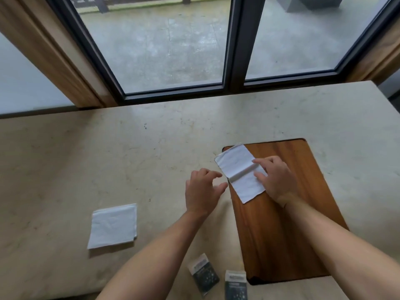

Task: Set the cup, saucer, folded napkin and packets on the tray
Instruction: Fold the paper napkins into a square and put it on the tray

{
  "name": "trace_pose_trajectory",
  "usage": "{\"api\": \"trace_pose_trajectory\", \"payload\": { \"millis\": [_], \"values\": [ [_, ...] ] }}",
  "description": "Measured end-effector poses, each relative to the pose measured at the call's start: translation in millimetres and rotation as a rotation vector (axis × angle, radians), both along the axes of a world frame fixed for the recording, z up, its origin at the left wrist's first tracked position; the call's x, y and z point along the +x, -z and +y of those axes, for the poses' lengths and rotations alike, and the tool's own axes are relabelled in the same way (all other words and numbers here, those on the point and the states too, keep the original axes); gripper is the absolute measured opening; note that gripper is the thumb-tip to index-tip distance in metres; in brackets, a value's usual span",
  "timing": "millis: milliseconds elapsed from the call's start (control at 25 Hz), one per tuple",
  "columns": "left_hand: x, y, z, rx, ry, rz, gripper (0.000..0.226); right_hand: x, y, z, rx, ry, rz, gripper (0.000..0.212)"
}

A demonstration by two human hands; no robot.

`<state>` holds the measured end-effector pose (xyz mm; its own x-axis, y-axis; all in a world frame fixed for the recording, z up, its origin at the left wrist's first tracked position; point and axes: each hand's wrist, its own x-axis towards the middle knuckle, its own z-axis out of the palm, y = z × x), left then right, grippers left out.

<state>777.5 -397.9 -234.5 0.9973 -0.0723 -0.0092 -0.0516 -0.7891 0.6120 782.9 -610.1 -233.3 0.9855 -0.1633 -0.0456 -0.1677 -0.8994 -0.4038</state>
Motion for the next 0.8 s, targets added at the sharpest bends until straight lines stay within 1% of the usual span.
{"api": "trace_pose_trajectory", "payload": {
  "millis": [120, 200, 320, 440, 640, 720, 800],
  "values": [
    [6.2, 8.2, -22.9, 0.049, 0.017, -0.001, 0.035, 11.2, 7.2, -6.5, -0.035, -0.056, 0.017, 0.039],
    [8.4, 12.7, -34.3, 0.097, 0.045, 0.004, 0.037, 16.7, 9.3, -9.0, -0.047, -0.089, 0.006, 0.036],
    [10.6, 18.1, -45.3, 0.141, 0.037, -0.002, 0.026, 20.1, 12.4, -13.0, -0.029, -0.106, -0.022, 0.024],
    [13.6, 19.3, -49.7, 0.148, 0.009, -0.005, 0.015, 22.0, 14.7, -15.6, 0.020, -0.076, -0.033, 0.015],
    [13.1, 14.1, -45.1, 0.041, -0.002, -0.031, 0.009, 17.1, 13.9, -15.6, 0.121, -0.039, -0.067, 0.009],
    [11.7, 8.5, -36.1, -0.024, 0.017, -0.034, 0.009, 12.8, 10.1, -9.8, 0.210, -0.047, -0.085, 0.009],
    [9.7, 1.7, -23.2, -0.105, 0.038, -0.032, 0.010, 7.2, 3.3, 0.5, 0.357, -0.045, -0.065, 0.008]
  ]
}}
